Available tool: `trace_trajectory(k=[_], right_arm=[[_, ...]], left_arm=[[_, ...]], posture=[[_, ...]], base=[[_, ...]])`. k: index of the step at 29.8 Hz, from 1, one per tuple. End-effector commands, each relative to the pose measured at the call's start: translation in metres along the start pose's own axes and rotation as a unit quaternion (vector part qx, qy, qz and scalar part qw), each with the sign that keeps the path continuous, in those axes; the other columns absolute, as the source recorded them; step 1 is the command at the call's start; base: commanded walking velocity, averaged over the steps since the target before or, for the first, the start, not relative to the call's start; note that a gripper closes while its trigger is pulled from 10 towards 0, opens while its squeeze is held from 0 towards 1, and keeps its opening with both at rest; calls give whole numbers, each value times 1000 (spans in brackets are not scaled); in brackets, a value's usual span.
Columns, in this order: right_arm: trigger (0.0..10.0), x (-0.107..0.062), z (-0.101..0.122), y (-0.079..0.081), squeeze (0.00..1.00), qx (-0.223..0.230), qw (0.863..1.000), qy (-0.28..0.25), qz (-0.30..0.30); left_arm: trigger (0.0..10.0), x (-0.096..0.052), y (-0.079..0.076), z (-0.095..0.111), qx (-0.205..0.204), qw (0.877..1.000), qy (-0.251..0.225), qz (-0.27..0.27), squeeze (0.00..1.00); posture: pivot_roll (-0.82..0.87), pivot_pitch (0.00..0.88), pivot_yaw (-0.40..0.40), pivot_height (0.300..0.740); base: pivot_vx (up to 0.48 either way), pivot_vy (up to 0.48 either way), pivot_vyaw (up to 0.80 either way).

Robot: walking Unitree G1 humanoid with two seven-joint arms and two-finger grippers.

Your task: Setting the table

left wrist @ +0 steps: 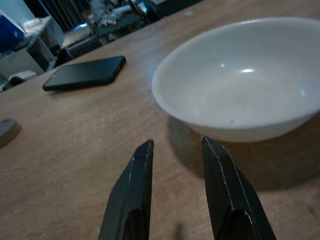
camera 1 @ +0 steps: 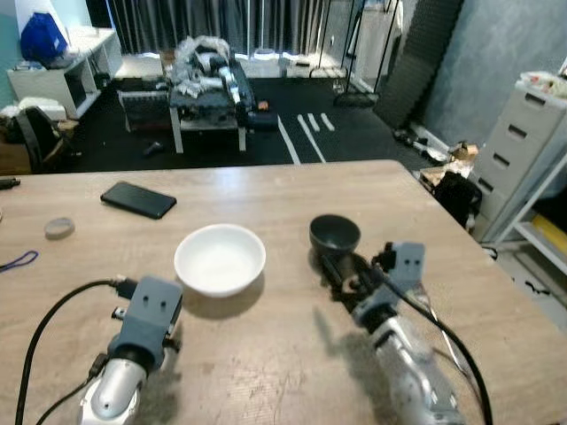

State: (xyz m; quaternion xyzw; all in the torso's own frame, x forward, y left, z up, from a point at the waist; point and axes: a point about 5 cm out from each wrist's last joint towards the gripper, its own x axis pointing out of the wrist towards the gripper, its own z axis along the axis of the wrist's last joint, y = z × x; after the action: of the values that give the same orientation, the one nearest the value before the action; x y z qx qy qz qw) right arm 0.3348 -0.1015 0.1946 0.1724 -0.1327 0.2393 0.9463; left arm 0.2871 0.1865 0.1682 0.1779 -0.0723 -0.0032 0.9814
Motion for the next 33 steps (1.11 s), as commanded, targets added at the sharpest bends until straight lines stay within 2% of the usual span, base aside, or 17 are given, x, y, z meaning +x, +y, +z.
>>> trace_trajectory(k=[1,2,3,5,11,15,17,22,28,29,33], right_arm=[[10000,-3,-10,3,0,-61,998,17,-24],[10000,-3,-10,3,0,-61,998,17,-24],[10000,-2,-13,2,0,-84,995,20,-42],[10000,-2,-23,-4,0,-121,981,19,-149],[10000,-2,-32,1,0,-139,970,35,-195],[10000,-4,-40,7,0,-119,968,53,-214],[10000,-2,-42,15,0,-96,973,52,-204],[10000,6,-55,28,0,-118,968,59,-212],[10000,19,-61,20,0,-135,959,75,-236],[10000,23,-60,15,0,-138,958,79,-239],[10000,26,-56,10,0,-136,958,77,-242]], left_arm=[[10000,-4,-1,-5,7,1000,11,-5,0],[10000,-4,-1,-5,7,1000,11,-5,0],[10000,-3,-1,-4,7,1000,11,-5,0],[10000,-2,-3,-3,6,1000,8,-7,0],[10000,-1,-4,-2,6,1000,5,-8,0],[10000,-2,-3,-3,6,1000,5,-7,0],[10000,-2,-3,-3,6,1000,6,-7,0],[10000,-1,-5,-1,5,1000,4,-8,0],[10000,0,-4,3,7,1000,-2,-8,0],[10000,-2,2,8,12,1000,-11,-10,0],[10000,-3,9,17,10,999,-24,-26,0]], posture=[[179,127,59,740],[179,127,59,740],[179,127,59,740],[180,117,58,740],[186,119,56,740],[193,118,55,740],[191,119,55,740],[198,121,56,740],[225,127,57,740],[239,138,57,740],[250,144,59,740]], base=[[0,0,0],[0,0,0],[0,0,0],[0,0,0],[0,0,0],[0,0,0],[0,0,0],[0,0,0],[0,0,0],[0,0,0],[0,0,0]])
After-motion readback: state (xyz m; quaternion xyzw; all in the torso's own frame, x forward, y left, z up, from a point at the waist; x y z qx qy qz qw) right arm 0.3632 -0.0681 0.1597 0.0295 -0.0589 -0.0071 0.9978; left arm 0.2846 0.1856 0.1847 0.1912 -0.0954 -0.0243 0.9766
